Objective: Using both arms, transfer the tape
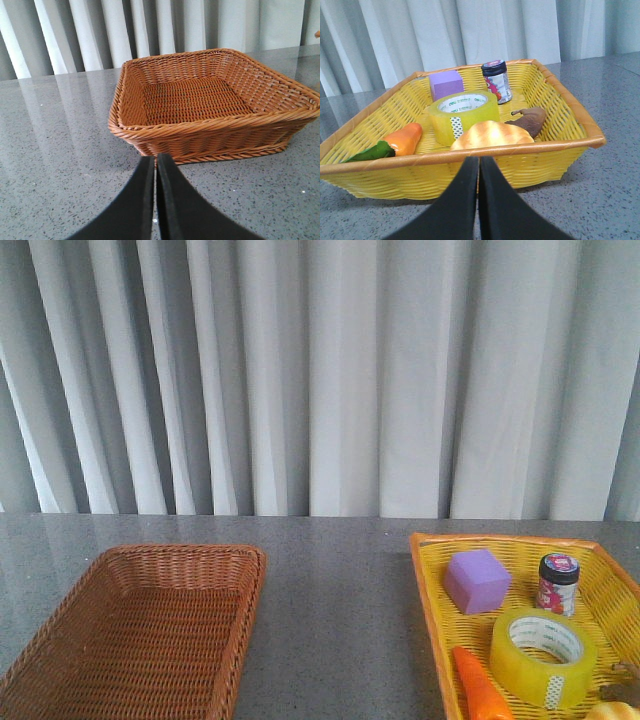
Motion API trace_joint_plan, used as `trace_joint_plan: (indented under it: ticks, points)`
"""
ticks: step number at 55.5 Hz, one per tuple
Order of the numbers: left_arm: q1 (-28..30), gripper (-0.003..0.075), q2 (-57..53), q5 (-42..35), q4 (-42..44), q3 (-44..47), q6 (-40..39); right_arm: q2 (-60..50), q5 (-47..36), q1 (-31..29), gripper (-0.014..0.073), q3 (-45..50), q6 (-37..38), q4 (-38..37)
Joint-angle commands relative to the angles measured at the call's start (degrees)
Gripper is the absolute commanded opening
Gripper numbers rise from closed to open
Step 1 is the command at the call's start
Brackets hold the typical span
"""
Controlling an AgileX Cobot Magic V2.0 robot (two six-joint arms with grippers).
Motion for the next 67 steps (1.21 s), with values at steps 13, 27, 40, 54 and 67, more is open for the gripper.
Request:
trace_joint_plan:
  ticks: [13,27,40,54,67]
  points:
    - [0.2,-0.0006,-0.4,-4.2,-0.3,-0.8,-0.4,-0.6,-4.1,-0.4,-0.0004,0.2,0.0,-0.2]
    - [0.2,-0.0006,-0.4,-4.2,-0.3,-0.8,-0.4,-0.6,-4.1,-0.4,-0.0004,0.2,0.0,-0.2]
    - [0.2,-0.0006,-0.4,-4.2,-0.3,-0.8,-0.4,-0.6,-4.1,-0.4,-0.0004,0.2,0.0,-0.2]
    - [0.2,-0.0006,-0.4,-4.3,1.3,-0.8,1.7,-0.6,-4.3,-0.4,-0.0004,0.2,0.0,-0.2]
    - [0.2,-0.0006,-0.4,-6.5,1.6,-0.8,3.0,-0.6,-4.4,-0.4,-0.0004,0.2,0.0,0.4]
